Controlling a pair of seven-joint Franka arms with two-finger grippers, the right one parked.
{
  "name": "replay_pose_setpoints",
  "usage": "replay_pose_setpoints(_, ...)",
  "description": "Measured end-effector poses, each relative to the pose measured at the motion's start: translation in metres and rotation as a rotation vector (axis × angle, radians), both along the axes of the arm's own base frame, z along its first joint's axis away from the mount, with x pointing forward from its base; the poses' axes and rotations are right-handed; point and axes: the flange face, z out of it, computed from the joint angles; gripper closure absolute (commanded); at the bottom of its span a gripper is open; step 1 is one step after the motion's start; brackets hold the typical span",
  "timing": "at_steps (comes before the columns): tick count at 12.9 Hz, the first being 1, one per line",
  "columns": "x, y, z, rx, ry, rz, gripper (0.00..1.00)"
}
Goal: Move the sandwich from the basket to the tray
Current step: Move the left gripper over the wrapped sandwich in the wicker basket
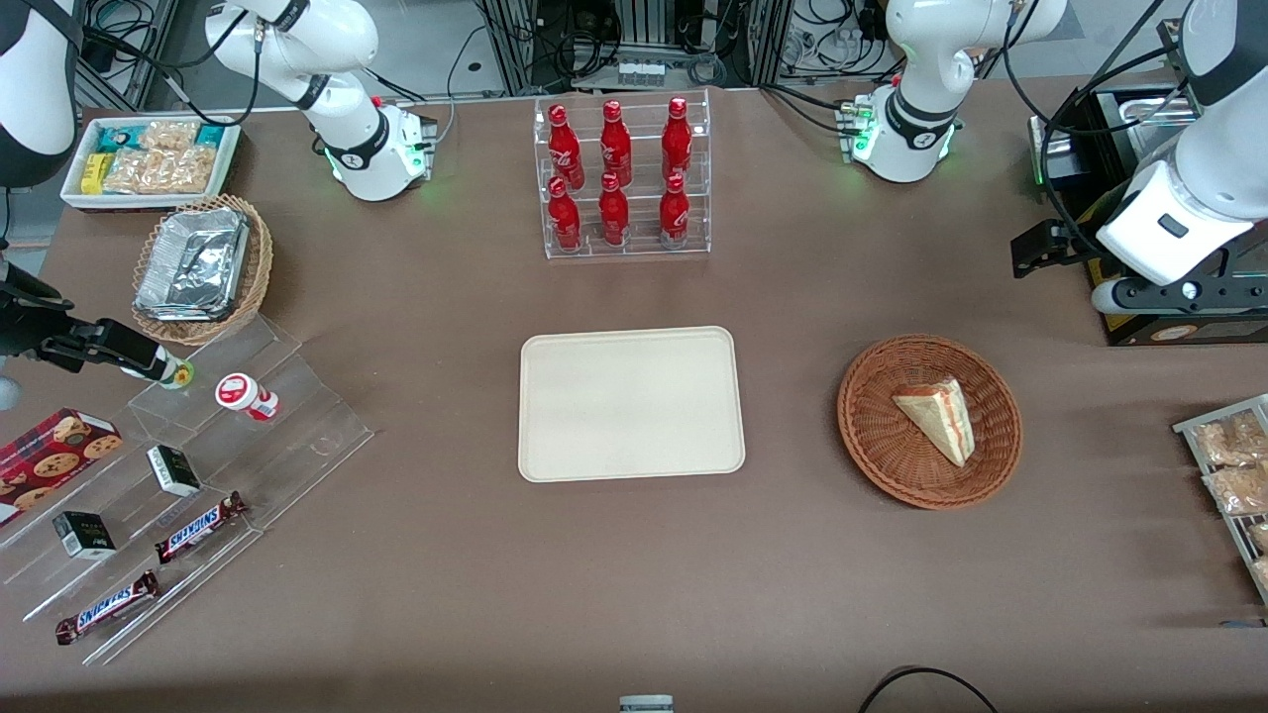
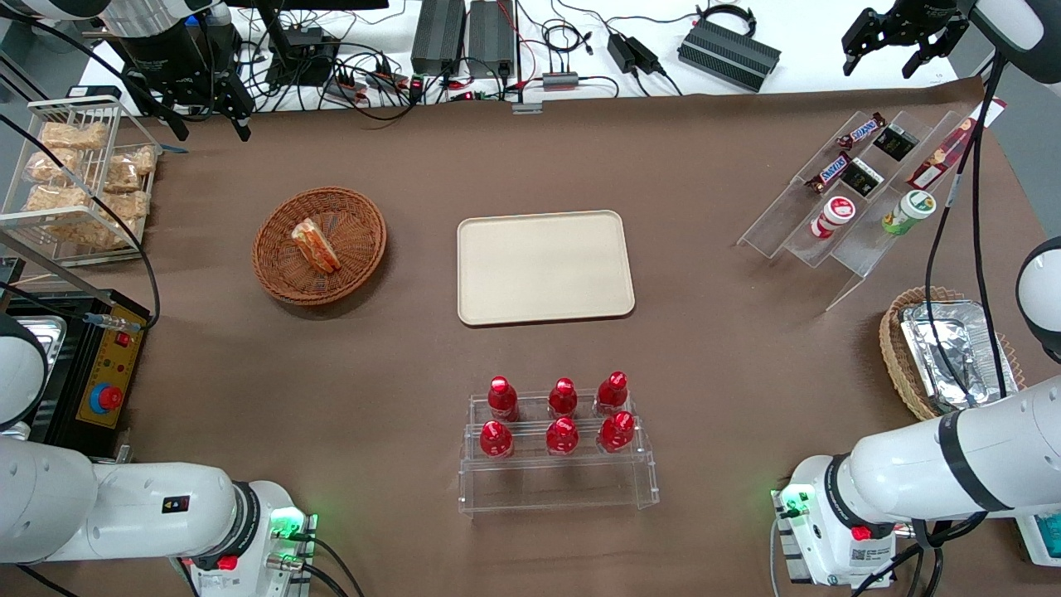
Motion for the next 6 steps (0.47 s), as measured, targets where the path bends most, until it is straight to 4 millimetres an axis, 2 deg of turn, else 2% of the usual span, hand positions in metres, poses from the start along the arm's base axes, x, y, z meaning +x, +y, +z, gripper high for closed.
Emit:
replay_pose_setpoints(4,0.0017,-0.0006,-0.0001,-0.003,-0.011,-0.001,0.0)
replay_pose_setpoints(6,0.0048,-0.0013,-0.0083,-0.004,-0.013,-0.002,0.0)
